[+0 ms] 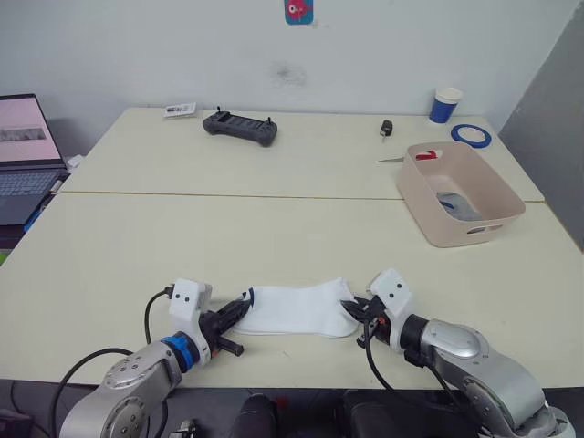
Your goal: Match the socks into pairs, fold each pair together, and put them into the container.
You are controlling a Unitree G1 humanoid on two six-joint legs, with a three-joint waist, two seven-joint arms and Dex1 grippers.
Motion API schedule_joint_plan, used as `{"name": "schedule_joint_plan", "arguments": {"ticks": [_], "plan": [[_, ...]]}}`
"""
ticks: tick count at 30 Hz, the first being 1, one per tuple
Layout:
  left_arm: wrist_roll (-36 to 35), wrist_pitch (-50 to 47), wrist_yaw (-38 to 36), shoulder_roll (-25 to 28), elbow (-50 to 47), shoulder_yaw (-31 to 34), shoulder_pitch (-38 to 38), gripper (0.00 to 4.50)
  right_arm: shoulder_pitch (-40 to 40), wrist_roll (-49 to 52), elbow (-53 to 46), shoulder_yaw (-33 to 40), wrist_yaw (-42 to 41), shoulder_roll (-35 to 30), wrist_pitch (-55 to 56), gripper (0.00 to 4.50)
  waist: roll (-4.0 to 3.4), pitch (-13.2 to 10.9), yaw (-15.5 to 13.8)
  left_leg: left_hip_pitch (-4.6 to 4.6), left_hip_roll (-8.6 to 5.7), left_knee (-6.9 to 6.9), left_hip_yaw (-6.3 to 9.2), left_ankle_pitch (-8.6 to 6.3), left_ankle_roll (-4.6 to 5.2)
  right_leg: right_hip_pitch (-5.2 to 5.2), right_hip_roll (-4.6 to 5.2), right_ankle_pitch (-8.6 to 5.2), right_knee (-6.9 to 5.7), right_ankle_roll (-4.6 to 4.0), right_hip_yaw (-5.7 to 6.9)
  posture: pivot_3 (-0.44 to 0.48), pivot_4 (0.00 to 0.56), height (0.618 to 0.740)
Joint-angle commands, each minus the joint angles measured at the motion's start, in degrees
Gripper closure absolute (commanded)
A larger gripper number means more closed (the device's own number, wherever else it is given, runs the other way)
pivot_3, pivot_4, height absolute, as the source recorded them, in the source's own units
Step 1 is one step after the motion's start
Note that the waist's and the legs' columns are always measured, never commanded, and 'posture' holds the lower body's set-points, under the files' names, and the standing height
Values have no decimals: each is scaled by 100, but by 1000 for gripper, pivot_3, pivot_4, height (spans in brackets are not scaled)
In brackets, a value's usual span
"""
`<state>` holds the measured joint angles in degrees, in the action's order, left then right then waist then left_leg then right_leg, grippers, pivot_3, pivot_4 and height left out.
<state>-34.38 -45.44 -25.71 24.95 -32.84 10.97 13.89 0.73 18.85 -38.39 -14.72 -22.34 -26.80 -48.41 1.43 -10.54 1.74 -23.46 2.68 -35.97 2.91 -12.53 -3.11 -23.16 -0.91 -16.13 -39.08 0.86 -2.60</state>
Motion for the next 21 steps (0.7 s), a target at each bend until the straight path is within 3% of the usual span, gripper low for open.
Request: {"name": "schedule_joint_plan", "arguments": {"ticks": [1,2,4,7,14,15,16,21], "plan": [[11,108,-30,11,-74,-73,128,4500,9,22,-125,95,74,27,-169,4478,0,1,-1,0,0,0,0,0,0,0,0,0,0,0,1,0,150,740],[-9,161,-35,-12,-62,-56,132,4500,23,24,-143,127,121,58,-233,4478,0,2,-1,0,0,0,0,0,0,0,0,0,0,0,1,0,150,740],[158,354,-74,70,-51,-113,138,4500,79,38,-171,171,172,105,-334,4009,1,2,-1,0,0,0,0,0,0,0,1,0,0,0,0,0,150,740],[346,510,-41,147,-55,-163,144,3802,161,15,-207,240,266,142,-431,3109,1,2,-1,0,-1,0,0,0,0,0,1,0,0,-1,-1,0,150,740],[672,1111,58,94,-134,-13,185,1564,389,-175,-300,358,396,72,-302,585,1,2,-1,0,0,1,-1,0,0,-1,0,0,0,-1,0,0,150,740],[665,1295,51,59,-157,143,205,1559,409,-164,-372,416,353,44,-236,226,0,2,-2,0,0,1,0,0,0,-1,0,0,0,-1,0,0,150,740],[636,1448,47,36,-175,324,223,1559,427,-150,-457,486,293,17,-125,20,1,2,-3,0,0,1,-1,0,0,-1,1,-1,0,-1,0,0,150,740],[106,1564,-388,227,-419,756,151,1559,602,-7,-684,569,-179,-100,398,20,1,2,-1,-1,1,1,-1,0,0,-2,0,-1,0,-2,2,0,150,740]]}}
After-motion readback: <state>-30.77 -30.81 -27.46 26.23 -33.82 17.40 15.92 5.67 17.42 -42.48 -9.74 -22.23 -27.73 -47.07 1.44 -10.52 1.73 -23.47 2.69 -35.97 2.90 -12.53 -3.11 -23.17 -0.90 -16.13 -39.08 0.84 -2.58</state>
